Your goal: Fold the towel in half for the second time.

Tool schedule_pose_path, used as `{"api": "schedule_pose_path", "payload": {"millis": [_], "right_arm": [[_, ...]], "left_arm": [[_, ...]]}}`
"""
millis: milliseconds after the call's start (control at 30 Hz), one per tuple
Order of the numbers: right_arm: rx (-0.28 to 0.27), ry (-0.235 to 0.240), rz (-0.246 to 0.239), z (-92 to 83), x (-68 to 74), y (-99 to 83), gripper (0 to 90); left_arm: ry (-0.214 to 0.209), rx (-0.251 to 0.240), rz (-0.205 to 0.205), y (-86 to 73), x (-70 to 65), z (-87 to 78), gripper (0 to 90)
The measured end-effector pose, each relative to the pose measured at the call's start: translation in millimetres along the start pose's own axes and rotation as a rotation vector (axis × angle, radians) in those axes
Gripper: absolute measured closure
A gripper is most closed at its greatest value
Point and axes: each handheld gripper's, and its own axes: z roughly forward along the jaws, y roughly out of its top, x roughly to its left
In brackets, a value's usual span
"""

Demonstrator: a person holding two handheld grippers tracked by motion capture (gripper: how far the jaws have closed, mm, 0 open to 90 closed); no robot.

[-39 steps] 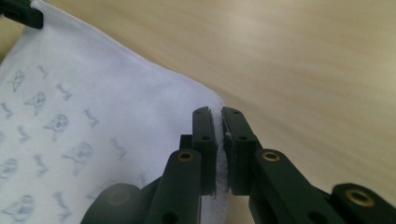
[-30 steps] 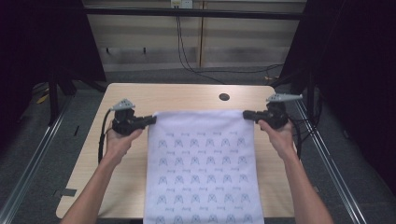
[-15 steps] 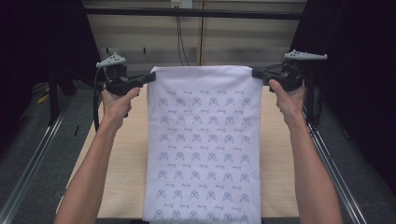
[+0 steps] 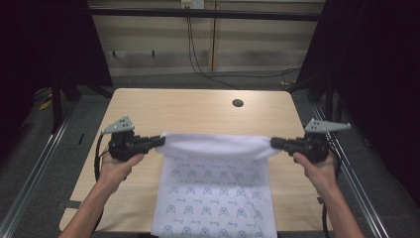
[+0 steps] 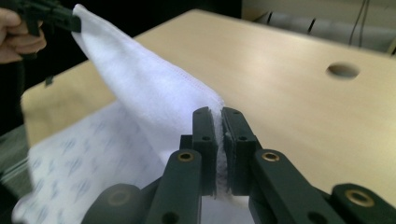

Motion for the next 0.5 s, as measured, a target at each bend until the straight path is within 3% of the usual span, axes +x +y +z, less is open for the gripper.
{"api": "schedule_pose_path", "payload": {"millis": [67, 133, 267, 300, 367, 433, 500], "right_arm": [[0.059, 0.010, -0.008, 1.3, 11.2, -16.9, 84.8], [0.110, 0.029, -0.005, 3.2, 22.5, -33.6, 84.7], [0.185, 0.045, -0.015, -0.6, 43.2, -62.9, 84.7], [0.211, 0.047, -0.028, -0.6, 47.5, -68.7, 84.7], [0.246, 0.057, -0.016, 2.8, 53.3, -82.5, 84.7], [0.312, 0.066, -0.014, 9.9, 58.4, -96.2, 84.7], [0.363, 0.063, 0.012, 15.7, 58.5, -109.1, 84.8]], "left_arm": [[0.017, 0.067, 0.015, -19.1, -6.6, -0.4, 86.8], [0.003, 0.091, -0.020, -38.2, -10.3, -3.5, 86.8], [-0.033, 0.126, -0.022, -69.8, -21.8, -10.8, 86.7], [-0.046, 0.120, -0.048, -79.0, -23.2, -11.1, 86.7], [-0.041, 0.174, -0.068, -96.8, -29.2, -6.9, 86.8], [-0.054, 0.242, -0.032, -105.1, -35.6, -1.7, 86.7], [-0.054, 0.274, -0.040, -110.5, -36.6, 5.0, 86.7]]}}
